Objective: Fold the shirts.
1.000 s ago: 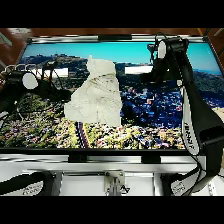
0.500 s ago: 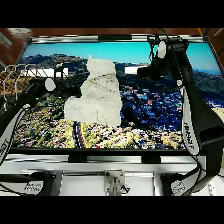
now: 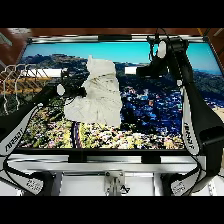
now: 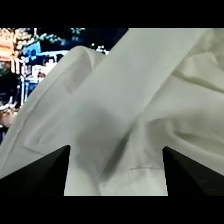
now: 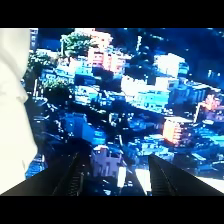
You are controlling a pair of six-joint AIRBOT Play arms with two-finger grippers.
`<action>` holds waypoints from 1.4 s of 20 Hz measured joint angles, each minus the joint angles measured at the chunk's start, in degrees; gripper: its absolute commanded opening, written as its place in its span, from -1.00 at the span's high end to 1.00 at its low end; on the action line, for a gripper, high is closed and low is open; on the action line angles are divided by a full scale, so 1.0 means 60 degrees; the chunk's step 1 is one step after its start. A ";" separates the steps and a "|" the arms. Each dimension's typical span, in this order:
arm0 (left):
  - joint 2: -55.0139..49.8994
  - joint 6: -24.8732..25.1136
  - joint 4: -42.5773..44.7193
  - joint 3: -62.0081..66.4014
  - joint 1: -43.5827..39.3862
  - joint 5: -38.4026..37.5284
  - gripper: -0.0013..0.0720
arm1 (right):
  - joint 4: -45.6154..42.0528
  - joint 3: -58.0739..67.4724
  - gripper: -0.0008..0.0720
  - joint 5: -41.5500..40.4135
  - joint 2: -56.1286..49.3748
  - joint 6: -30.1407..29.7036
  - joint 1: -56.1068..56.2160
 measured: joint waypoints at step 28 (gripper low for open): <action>0.7016 0.2149 0.0280 0.0131 0.0011 -0.5311 0.81 | 0.2743 0.0011 -0.88 -0.2320 -0.0186 -0.5763 0.2419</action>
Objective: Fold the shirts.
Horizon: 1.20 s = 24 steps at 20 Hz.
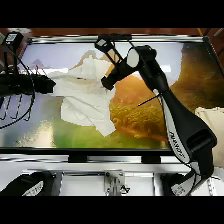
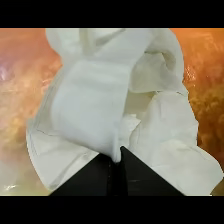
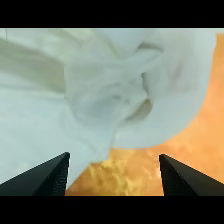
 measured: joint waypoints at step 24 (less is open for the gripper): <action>0.1789 0.0091 -0.1031 -0.0018 0.0004 -0.0761 0.81 | 0.1253 -0.0004 0.73 -0.5238 -0.2218 -0.0827 0.1304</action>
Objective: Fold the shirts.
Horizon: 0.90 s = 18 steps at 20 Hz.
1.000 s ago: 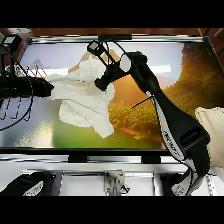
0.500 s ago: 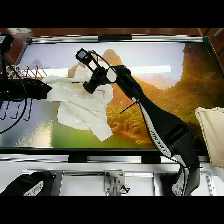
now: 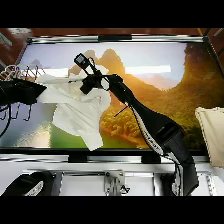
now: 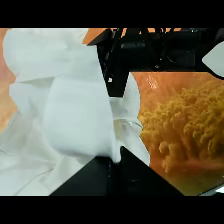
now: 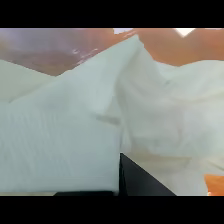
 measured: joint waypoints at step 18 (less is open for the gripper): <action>-0.0357 0.1453 -0.3592 0.2350 -0.0845 0.3752 0.81 | -0.4175 0.0011 0.73 0.6961 0.9136 0.5417 -0.0867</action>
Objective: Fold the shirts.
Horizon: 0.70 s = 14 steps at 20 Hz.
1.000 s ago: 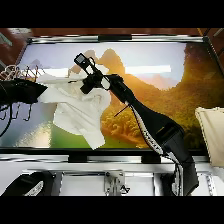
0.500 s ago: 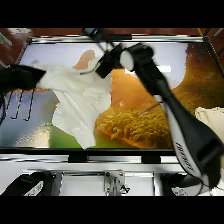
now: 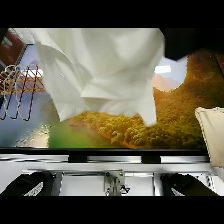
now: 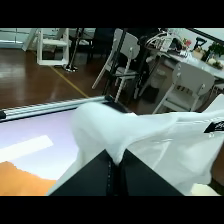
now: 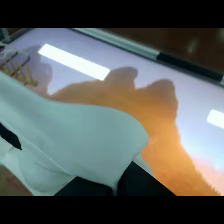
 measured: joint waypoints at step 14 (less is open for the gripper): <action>-0.0233 -0.1552 0.3920 -0.4295 -0.0306 -0.2634 0.81 | 0.0328 -0.0011 0.73 0.3235 -0.4076 -0.0331 -0.0018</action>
